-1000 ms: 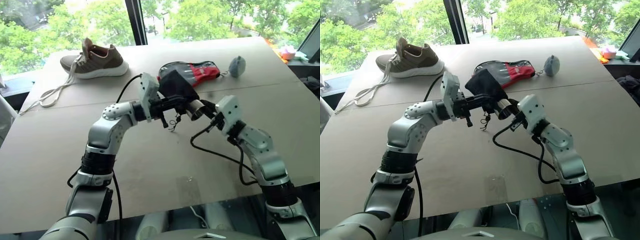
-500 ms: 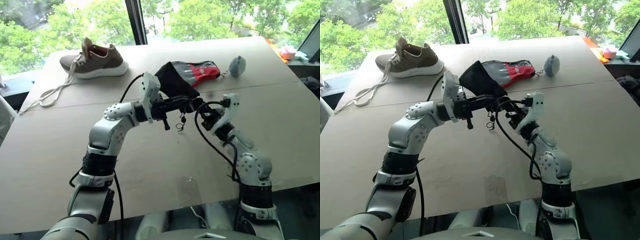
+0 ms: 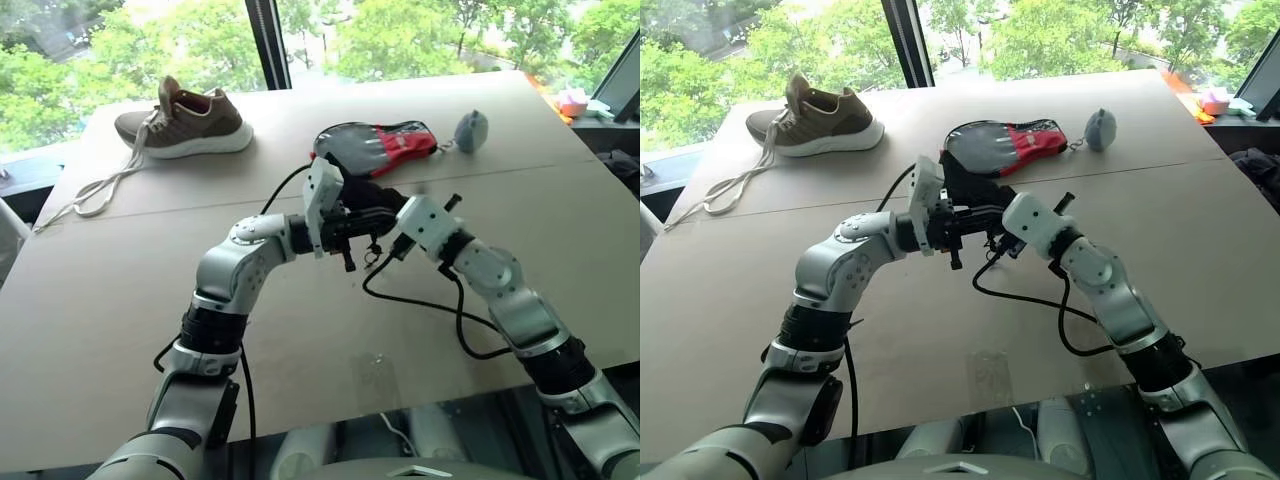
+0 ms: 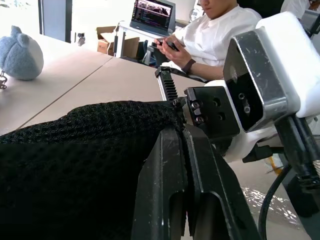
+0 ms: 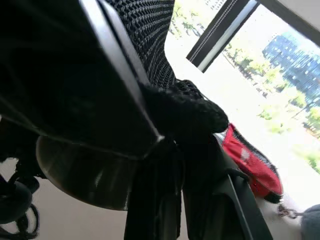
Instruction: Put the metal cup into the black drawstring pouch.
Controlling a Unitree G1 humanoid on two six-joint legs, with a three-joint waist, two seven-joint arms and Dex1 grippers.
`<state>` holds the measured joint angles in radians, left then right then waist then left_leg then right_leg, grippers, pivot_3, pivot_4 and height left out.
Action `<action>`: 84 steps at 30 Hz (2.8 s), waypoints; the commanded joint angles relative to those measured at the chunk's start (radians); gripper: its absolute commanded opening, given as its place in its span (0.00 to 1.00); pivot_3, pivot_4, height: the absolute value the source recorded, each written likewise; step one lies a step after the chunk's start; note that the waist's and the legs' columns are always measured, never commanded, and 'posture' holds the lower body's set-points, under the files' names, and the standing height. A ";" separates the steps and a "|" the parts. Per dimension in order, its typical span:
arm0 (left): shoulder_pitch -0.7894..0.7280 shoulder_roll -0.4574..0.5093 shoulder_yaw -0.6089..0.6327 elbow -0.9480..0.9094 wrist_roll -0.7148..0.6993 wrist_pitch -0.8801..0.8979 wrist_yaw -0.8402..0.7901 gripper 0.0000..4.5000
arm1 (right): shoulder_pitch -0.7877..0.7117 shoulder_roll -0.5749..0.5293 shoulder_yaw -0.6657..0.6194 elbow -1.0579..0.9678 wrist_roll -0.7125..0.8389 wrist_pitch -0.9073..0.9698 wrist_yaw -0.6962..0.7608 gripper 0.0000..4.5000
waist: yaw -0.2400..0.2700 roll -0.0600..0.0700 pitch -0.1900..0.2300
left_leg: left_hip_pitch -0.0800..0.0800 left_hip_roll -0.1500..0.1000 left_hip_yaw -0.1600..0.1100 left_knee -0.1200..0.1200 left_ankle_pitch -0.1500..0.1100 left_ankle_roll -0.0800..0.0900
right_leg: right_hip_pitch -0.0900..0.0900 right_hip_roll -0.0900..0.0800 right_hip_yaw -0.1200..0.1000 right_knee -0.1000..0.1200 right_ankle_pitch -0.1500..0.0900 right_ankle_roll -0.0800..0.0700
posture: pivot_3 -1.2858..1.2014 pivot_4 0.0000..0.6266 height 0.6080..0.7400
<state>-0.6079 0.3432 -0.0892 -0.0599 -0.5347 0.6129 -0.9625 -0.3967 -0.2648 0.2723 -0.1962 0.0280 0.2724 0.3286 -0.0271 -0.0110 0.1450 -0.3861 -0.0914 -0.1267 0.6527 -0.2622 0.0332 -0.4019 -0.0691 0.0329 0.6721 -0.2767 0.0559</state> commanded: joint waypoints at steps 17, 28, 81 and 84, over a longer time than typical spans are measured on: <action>0.019 -0.030 0.016 -0.085 -0.073 0.056 0.045 0.00 | -0.016 0.342 -0.463 -0.019 1.160 0.399 -0.634 0.01 | -0.018 0.001 0.000 | 0.000 -0.001 0.002 -0.002 0.000 0.000 | -0.002 -0.001 0.005 0.001 0.000 0.000 | 0.52 0.24 1.00; -0.054 -0.134 0.166 -0.057 -0.230 0.192 0.220 0.00 | -0.009 -0.197 0.086 -0.040 0.237 0.111 -0.239 0.01 | -0.014 -0.001 0.000 | -0.002 -0.001 0.007 0.000 0.000 0.000 | -0.005 0.001 0.006 0.004 0.000 0.000 | 0.52 0.24 1.00; -0.138 -0.247 0.165 0.100 -0.165 0.125 0.399 0.00 | 0.118 -0.077 -0.077 -0.167 0.448 0.407 -0.014 1.00 | 0.012 -0.004 -0.001 | -0.010 -0.001 0.004 0.006 0.000 0.000 | -0.010 0.000 0.005 0.006 0.000 0.000 | 0.52 0.24 1.00; -0.138 -0.248 0.169 0.100 -0.167 0.126 0.402 0.00 | 0.105 -0.058 -0.068 -0.144 0.397 0.376 -0.013 1.00 | 0.013 -0.004 -0.001 | -0.010 -0.001 0.004 0.006 0.000 0.000 | -0.010 0.000 0.005 0.006 0.000 0.000 | 0.52 0.24 1.00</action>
<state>-0.7312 0.0977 0.0702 0.0882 -0.6890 0.7542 -0.5583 -0.2750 -0.3265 0.2174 -0.3348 0.4490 0.6842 0.3080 -0.0143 -0.0147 0.1445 -0.3962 -0.0930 -0.1224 0.6587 -0.2622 0.0335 -0.4121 -0.0695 0.0380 0.6776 -0.2766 0.0562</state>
